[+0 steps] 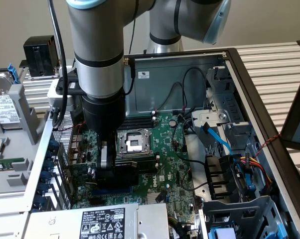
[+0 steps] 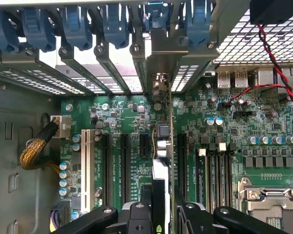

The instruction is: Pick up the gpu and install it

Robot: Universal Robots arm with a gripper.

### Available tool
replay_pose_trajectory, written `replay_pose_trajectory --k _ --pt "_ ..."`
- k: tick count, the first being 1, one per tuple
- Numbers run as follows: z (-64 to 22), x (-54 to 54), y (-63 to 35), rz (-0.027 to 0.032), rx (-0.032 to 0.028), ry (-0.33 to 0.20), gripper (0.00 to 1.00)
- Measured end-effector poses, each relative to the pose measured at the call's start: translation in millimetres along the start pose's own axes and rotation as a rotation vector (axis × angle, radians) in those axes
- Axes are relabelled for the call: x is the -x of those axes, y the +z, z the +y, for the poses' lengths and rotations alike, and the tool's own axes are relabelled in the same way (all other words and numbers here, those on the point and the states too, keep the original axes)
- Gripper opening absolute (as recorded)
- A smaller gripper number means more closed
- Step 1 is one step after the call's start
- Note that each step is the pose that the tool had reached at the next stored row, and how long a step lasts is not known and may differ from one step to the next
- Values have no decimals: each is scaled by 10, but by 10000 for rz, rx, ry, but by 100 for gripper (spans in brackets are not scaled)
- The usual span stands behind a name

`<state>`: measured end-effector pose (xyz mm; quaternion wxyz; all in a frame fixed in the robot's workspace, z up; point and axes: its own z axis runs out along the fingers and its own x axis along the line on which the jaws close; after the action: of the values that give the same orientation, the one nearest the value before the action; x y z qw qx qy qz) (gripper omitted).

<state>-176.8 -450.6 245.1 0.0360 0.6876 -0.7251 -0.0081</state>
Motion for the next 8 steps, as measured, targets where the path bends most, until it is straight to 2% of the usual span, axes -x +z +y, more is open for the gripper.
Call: replay_pose_trajectory --k 8 --pt "0 0 1 4 -4 -74 27"
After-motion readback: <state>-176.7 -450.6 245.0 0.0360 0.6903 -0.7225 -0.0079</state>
